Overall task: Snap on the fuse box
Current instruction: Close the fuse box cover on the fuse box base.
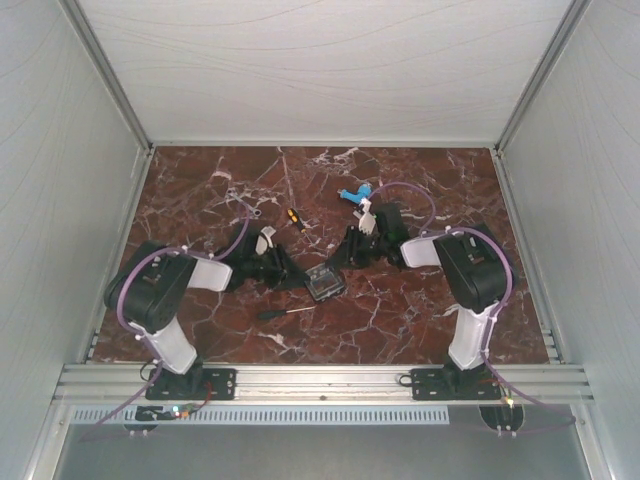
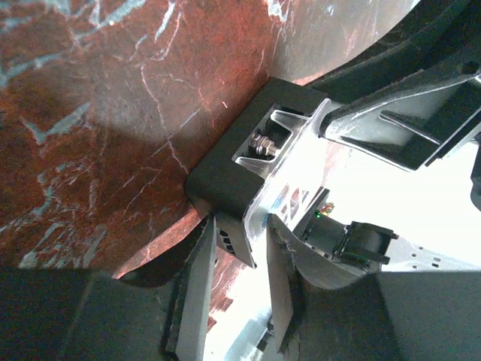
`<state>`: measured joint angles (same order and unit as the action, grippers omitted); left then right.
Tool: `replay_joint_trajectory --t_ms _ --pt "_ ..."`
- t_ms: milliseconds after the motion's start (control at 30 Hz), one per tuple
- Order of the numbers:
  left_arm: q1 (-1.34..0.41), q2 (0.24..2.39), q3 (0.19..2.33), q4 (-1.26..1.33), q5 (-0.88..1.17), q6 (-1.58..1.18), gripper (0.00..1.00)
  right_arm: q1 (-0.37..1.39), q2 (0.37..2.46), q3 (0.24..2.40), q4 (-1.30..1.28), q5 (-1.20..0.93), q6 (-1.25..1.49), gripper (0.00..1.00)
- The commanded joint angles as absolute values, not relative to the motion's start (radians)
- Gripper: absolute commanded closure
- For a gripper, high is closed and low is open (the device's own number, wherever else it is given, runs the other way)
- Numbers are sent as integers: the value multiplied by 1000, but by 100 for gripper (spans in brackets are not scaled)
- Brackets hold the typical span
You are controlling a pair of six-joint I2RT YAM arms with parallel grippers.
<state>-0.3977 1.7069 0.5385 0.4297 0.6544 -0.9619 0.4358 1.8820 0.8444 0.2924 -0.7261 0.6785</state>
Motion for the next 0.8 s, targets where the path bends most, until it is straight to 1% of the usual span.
replay_joint_trajectory --t_ms 0,100,200,267,333,433,533,600,667,767 --pt "-432 1790 472 465 600 -961 82 506 1968 815 254 -705 657 84" --pt "-447 1792 447 489 607 -973 84 522 1979 843 239 -696 639 84" --pt "-470 1775 428 510 615 -986 82 527 1980 900 206 -678 604 83" --pt "-483 1747 416 524 618 -996 79 527 1976 962 150 -660 566 80" --pt "-492 1702 415 519 616 -996 76 526 1960 1020 104 -641 529 75" --pt "-501 1626 420 482 593 -981 69 518 1914 1079 56 -601 495 65" --pt "-502 1540 427 414 556 -952 60 491 1846 1078 32 -553 488 59" --pt "-500 1484 439 348 518 -925 53 465 1789 1039 38 -531 500 56" --pt "-500 1435 459 279 475 -891 48 437 1714 978 56 -518 520 54" --pt "-500 1400 494 196 414 -841 39 416 1620 877 65 -501 544 52"
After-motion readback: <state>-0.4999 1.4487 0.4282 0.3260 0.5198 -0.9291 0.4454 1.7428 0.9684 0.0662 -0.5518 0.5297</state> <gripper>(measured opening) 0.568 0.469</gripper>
